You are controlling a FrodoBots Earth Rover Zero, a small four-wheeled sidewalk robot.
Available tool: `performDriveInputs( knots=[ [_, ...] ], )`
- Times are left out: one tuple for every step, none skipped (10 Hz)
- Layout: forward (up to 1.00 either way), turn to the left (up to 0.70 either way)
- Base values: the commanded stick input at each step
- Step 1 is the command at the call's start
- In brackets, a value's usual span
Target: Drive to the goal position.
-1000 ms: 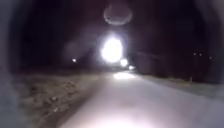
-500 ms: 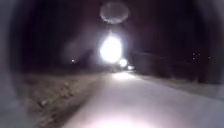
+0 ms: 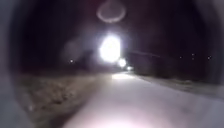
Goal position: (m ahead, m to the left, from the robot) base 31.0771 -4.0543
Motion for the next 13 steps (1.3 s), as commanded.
performDriveInputs(
  knots=[
    [1.0,0.0],
    [1.0,0.0],
    [1.0,0.0],
    [1.0,0.0],
    [1.0,0.0],
    [1.0,0.0],
    [1.0,0.0],
    [1.0,0.0],
    [1.0,0.0],
    [1.0,0.0],
    [1.0,0.0],
    [1.0,0.0],
    [1.0,0.0]
  ],
)
